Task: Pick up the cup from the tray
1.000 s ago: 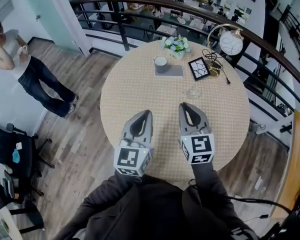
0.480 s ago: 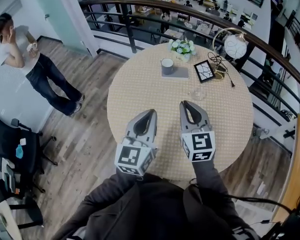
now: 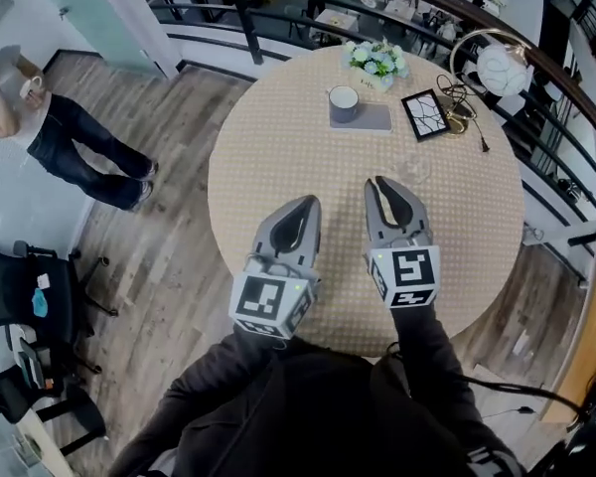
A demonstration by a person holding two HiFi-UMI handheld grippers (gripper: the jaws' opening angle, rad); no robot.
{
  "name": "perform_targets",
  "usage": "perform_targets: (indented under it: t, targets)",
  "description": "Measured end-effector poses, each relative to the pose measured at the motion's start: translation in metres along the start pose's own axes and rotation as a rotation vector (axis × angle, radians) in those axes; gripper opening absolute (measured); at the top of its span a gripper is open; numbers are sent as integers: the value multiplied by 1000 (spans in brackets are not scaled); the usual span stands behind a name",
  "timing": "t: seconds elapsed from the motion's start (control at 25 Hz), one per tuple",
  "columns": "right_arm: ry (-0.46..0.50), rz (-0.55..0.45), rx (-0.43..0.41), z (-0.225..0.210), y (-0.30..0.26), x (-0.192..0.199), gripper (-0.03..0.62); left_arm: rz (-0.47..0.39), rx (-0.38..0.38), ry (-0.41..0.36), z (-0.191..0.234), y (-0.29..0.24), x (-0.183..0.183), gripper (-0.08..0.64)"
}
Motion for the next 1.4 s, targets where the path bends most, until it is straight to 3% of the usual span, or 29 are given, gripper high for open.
perform_targets:
  t: [0.16,0.32,0.48,0.56,0.72,1.08,1.4]
  targets:
    - [-14,62,53,-15,-52,26,28,30,16,35,34,-39,10,5]
    - [-49,144,83,-22,-95,61,79,88,46,76,62,-71,27,5]
    - [-76,180,94,-25,-146,90,171,146,74,100,93,-102,51,5]
    - [-88,199,96,-28,-173,106,254,181,88,107,108,-116,65,5]
    - [-115,260,81,-38,-218,143,317,254,110,149,128,-142,94,5]
    - [-143,284,109,-67,-283,166,368,346,141,212,157,-180,125,5]
    - [-125,263,84,-75,-320,172,383,393,156,240,166,-197,149,5]
Point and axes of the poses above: the fingertips, and each gripper's own axes: y backward along the fingers, z to its left, x out of its underside, the point moved 1 cm from there along y, backward along the fingers, and after that the axes turned 7 degrees about y, right-handed, at the moved point
